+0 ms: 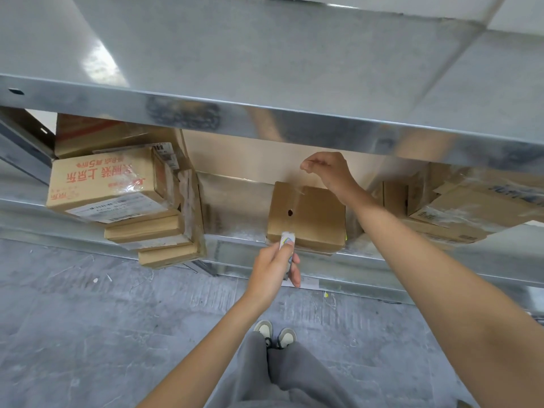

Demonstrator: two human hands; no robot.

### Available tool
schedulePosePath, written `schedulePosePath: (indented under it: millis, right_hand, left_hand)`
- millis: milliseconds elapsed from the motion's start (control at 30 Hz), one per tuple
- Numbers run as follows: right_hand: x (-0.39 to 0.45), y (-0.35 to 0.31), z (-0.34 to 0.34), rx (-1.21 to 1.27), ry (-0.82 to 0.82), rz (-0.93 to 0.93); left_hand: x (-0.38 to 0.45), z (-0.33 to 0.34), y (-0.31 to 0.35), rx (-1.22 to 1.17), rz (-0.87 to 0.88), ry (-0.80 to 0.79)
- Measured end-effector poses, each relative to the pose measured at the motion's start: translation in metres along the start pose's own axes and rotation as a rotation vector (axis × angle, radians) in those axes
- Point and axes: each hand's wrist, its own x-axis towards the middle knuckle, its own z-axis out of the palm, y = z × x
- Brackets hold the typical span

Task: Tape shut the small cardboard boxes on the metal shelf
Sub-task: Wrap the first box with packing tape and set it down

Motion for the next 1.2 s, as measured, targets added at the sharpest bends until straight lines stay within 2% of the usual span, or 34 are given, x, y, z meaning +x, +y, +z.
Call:
schedulePosePath:
  millis: [133,267,433,933,1033,1200]
  right_hand:
    - [0.004,0.009,0.007,0.005,-0.003,0.027]
    - [0.004,0.016,0.015,0.019,0.032,0.047]
    - [0.008,0.021,0.021,0.030,0.052,0.062]
    - [0.024,0.031,0.032,-0.254,0.044,0.139]
    - [0.031,0.028,0.031,-0.271,-0.010,0.244]
    - [0.050,0.022,0.028,-0.436,-0.150,0.499]
  left_hand:
    - [-0.002,-0.001,0.001,-0.051,-0.010,0.046]
    - [0.004,-0.001,0.007,-0.109,-0.095,0.055]
    - [0.013,0.000,0.009,-0.077,-0.144,0.056]
    - [0.023,0.001,0.013,-0.032,-0.220,0.056]
    - [0.025,0.001,0.010,0.006,-0.210,0.085]
    - [0.023,0.000,0.004,0.117,-0.085,0.093]
